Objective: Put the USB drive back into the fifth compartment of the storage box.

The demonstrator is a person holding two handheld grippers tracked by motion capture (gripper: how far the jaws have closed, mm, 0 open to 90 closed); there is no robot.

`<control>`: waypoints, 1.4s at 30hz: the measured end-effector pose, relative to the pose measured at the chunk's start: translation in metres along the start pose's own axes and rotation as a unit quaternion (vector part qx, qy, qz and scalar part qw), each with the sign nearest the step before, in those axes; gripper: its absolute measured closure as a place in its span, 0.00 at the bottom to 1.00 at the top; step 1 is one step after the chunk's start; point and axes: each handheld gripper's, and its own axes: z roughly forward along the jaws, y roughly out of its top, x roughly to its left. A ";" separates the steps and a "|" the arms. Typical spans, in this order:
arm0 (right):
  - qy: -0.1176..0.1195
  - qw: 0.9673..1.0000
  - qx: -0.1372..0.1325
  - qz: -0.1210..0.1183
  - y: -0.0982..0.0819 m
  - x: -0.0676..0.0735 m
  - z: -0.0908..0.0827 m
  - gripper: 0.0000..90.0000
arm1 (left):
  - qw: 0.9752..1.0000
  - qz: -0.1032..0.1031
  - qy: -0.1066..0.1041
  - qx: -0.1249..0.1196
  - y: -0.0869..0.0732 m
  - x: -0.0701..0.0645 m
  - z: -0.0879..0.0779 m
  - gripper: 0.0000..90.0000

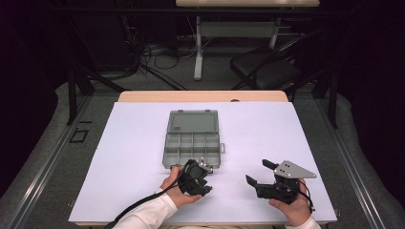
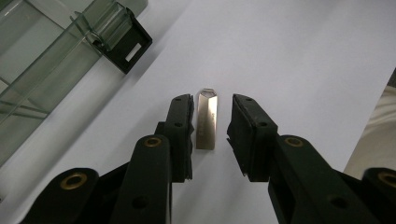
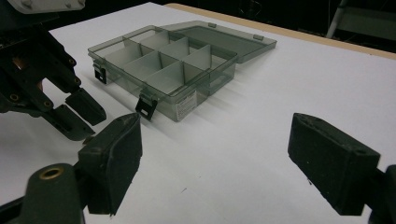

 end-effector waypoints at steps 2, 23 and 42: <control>0.000 1.000 0.000 0.001 0.000 0.000 0.000 0.20 | 1.000 -0.001 0.001 0.000 0.000 0.000 0.001 0.77; 0.002 1.000 0.005 -0.002 -0.001 0.000 0.000 0.20 | 1.000 -0.001 0.004 0.015 0.000 -0.001 0.012 0.81; 0.002 1.000 0.009 -0.004 -0.001 0.000 0.000 0.20 | 1.000 0.011 0.008 0.016 -0.001 -0.004 0.017 0.86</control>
